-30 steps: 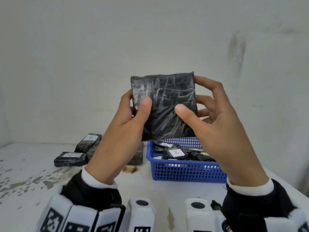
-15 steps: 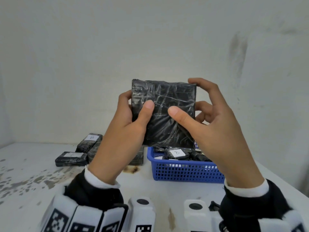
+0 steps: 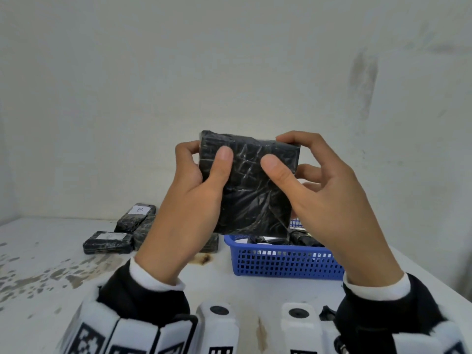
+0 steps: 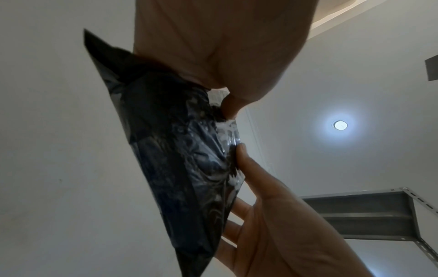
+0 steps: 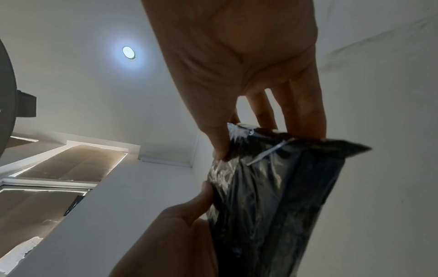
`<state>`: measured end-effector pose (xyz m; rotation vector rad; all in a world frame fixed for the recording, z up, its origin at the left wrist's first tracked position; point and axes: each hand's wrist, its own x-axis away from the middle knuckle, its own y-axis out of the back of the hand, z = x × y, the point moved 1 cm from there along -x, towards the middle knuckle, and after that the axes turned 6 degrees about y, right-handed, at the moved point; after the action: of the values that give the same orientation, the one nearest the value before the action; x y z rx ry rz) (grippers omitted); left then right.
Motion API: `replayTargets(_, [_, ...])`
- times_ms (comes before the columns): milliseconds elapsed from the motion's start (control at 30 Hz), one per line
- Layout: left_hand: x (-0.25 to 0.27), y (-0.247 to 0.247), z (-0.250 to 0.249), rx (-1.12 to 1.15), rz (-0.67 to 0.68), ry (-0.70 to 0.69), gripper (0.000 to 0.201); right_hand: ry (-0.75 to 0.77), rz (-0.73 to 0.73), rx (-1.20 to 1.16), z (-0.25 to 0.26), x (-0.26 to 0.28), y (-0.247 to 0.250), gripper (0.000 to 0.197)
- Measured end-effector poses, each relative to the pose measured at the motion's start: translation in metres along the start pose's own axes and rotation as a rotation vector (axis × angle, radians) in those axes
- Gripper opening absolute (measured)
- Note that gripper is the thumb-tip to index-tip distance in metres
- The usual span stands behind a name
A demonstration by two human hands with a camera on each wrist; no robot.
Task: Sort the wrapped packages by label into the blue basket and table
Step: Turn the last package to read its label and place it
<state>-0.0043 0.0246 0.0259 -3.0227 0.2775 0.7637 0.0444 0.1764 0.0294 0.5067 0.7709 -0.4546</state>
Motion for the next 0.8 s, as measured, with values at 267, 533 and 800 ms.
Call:
replayTargets(267, [0.002,0.000,-0.002,-0.019,-0.088,0.089,0.060,0.018,0.001,0.043,0.004,0.001,-0.002,0.026])
replayTargets(533, [-0.002,0.003,-0.002,-0.053,-0.058,0.085,0.035,-0.010,0.018,0.041,0.000,0.001,-0.001,0.047])
replayTargets(800, [-0.005,0.013,-0.004,0.066,0.011,0.028,0.018,0.015,0.024,-0.081,0.006,0.002,-0.004,0.031])
